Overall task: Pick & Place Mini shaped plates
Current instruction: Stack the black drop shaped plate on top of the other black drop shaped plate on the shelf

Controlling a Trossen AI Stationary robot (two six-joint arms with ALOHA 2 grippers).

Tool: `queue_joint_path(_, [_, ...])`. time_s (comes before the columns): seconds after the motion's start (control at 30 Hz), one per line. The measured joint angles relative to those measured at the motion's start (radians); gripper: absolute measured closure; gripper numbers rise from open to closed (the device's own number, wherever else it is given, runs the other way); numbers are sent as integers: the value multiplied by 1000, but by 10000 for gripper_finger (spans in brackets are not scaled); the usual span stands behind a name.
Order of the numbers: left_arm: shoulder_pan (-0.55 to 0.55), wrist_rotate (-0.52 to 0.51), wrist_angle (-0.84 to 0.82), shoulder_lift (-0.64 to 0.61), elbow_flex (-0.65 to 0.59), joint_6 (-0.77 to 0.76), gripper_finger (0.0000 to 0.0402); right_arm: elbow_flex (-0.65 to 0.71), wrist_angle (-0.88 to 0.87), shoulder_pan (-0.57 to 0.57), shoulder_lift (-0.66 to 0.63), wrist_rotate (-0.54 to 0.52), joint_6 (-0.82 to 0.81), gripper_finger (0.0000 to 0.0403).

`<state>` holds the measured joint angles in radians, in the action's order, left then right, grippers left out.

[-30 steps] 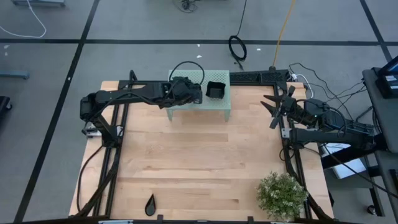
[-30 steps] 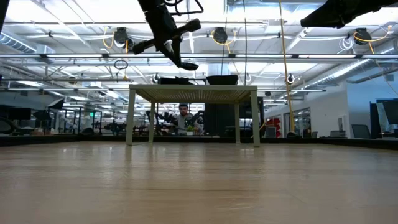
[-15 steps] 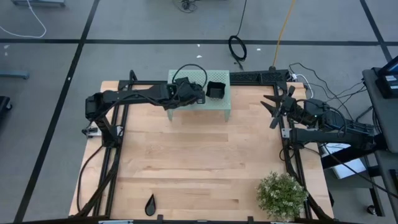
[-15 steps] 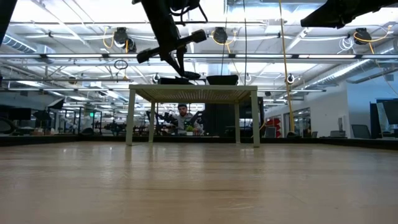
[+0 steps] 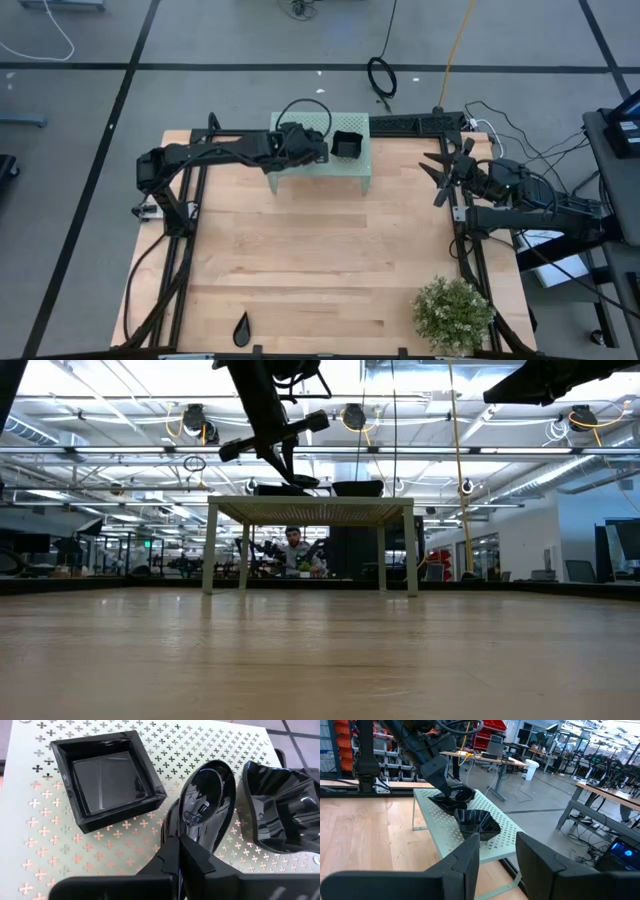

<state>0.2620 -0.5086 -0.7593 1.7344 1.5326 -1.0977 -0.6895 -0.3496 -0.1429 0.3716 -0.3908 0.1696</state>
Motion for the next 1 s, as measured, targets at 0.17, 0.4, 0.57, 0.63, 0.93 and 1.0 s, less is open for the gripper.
queue_joint_path(0.17, [7, -4, -10, 0, 0, 3, 394, 0, 0, 0, 0, 0, 0, 287])
queue_joint_path(0.4, [6, -3, -20, 26, 0, 13, 393, 0, 0, 0, 0, 0, 0, 287])
queue_joint_path(0.57, [6, 11, -10, 31, 0, 18, 396, 0, 0, 0, 0, 0, 0, 287])
queue_joint_path(0.63, [6, 11, -1, 31, 0, 19, 393, 0, 0, 0, 0, 0, 0, 287])
queue_joint_path(0.93, [3, 22, 11, 13, 0, 30, 391, 0, 0, 0, 0, 0, 0, 287])
queue_joint_path(1.0, [3, 33, 12, 11, 0, 46, 394, 0, 0, 0, 0, 0, 0, 287])
